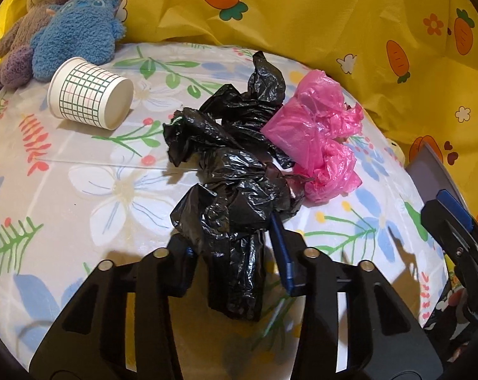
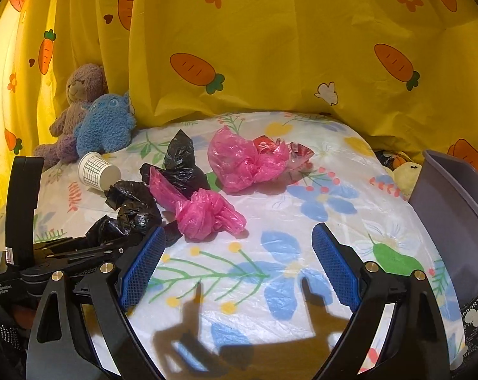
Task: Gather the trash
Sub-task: 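Grasp the black plastic bag with left tool, then grasp the pink plastic bag with right tool while left tool holds the black bag, then carry both bags over the gray bin and open both tools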
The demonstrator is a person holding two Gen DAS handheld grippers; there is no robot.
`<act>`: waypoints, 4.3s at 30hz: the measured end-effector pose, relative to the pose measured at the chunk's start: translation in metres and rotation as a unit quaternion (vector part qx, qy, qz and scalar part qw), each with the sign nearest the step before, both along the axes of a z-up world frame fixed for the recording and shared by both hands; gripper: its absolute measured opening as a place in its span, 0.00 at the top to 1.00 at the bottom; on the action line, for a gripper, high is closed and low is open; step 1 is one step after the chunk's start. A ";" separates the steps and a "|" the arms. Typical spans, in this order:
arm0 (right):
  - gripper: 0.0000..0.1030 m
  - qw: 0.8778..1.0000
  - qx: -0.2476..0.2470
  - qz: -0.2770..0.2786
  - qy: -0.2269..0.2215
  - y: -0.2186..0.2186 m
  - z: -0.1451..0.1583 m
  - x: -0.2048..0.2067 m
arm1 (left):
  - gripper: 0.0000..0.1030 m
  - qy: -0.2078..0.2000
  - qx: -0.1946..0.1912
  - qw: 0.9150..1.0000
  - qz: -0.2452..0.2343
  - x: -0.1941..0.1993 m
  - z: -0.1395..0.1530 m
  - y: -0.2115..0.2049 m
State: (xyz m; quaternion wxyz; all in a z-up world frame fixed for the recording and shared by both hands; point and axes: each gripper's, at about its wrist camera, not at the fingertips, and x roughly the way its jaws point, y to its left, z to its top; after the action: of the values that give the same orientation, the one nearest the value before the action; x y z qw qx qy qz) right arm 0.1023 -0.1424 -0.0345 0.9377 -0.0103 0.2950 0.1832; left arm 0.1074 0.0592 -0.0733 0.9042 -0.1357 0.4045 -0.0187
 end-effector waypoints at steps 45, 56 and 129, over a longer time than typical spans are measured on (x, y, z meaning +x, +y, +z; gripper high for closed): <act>0.72 0.999 0.018 0.011 0.032 -0.006 -0.017 0.003 | 0.86 -0.124 -0.018 0.991 0.046 -0.054 0.061 0.020; 0.72 0.998 0.054 -0.026 0.011 -0.050 -0.011 -0.022 | 0.86 -0.139 -0.020 0.990 0.012 -0.055 0.068 -0.008; 0.70 0.950 0.077 -0.301 -0.040 -0.312 0.031 0.003 | 0.86 -0.155 -0.088 0.927 -0.331 0.064 0.131 -0.349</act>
State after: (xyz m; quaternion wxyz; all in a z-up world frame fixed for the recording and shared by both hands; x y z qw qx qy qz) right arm 0.1054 -0.4541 -0.0040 0.9583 0.1437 0.2313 -0.0861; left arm 0.1719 -0.2898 0.0575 0.8823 -0.0687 0.2778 -0.3736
